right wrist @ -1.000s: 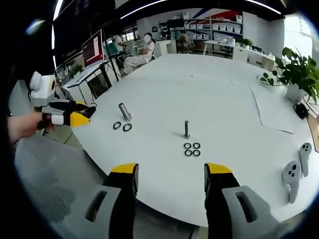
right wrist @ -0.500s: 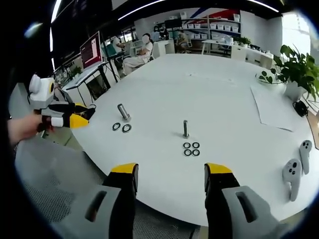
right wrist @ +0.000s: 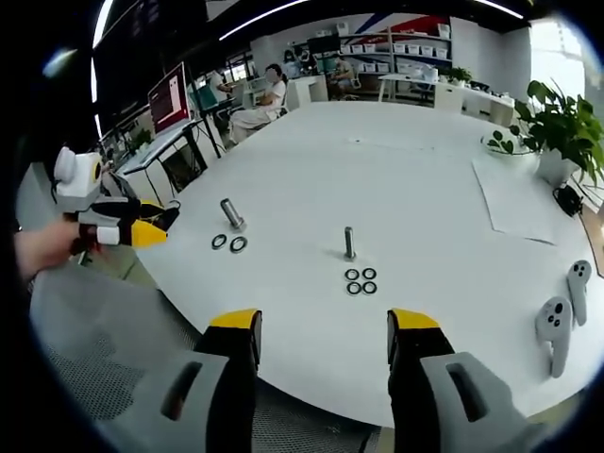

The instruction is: Place the washer onto the threaded stud by aligning its center hole with the stud, sliding it down to the base, and recovering from edge contact or off-axis alignment until the washer reaches the visible bottom stop.

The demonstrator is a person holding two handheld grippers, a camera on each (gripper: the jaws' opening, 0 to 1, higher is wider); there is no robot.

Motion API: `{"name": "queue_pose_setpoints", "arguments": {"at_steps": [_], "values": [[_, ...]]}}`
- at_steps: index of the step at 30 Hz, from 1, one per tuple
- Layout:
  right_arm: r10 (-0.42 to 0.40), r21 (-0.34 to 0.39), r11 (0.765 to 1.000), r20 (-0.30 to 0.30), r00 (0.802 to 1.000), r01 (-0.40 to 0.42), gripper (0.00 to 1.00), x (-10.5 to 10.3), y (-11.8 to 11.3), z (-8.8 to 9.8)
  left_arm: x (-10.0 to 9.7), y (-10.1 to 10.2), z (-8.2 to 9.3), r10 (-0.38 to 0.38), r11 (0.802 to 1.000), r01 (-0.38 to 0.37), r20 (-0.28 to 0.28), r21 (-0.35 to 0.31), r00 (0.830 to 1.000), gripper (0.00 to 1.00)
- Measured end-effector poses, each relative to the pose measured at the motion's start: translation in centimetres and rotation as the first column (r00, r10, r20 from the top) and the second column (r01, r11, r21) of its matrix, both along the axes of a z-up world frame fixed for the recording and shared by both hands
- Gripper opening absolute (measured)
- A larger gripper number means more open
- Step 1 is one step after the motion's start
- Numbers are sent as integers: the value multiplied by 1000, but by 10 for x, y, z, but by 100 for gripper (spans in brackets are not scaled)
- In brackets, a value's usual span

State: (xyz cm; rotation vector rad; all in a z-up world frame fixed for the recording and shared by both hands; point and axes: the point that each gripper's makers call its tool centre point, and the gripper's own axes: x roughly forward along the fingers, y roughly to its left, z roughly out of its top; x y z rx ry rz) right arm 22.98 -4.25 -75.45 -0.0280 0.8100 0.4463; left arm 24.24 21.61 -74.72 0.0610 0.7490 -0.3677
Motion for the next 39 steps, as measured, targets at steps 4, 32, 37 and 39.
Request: {"name": "queue_pose_setpoints", "arguments": {"at_steps": [4,32,37,39], "values": [[-1,5,1000,-8,1000,1,56,-1,0,-1,0,0,-1,0,1000,0,-3,2,1000,54],[-10,20,1000,-8,1000,11,56,1,0,2,-1,-1,-2,4,1000,-4,-31,-7,1000,53],[-12,26,1000,-1,1000,12,56,2,0,4,0,0,-8,-10,1000,11,-47,11,999,53],[-11,26,1000,0,1000,11,56,3,0,4,1,0,-9,-12,1000,12,-52,12,999,53]]}}
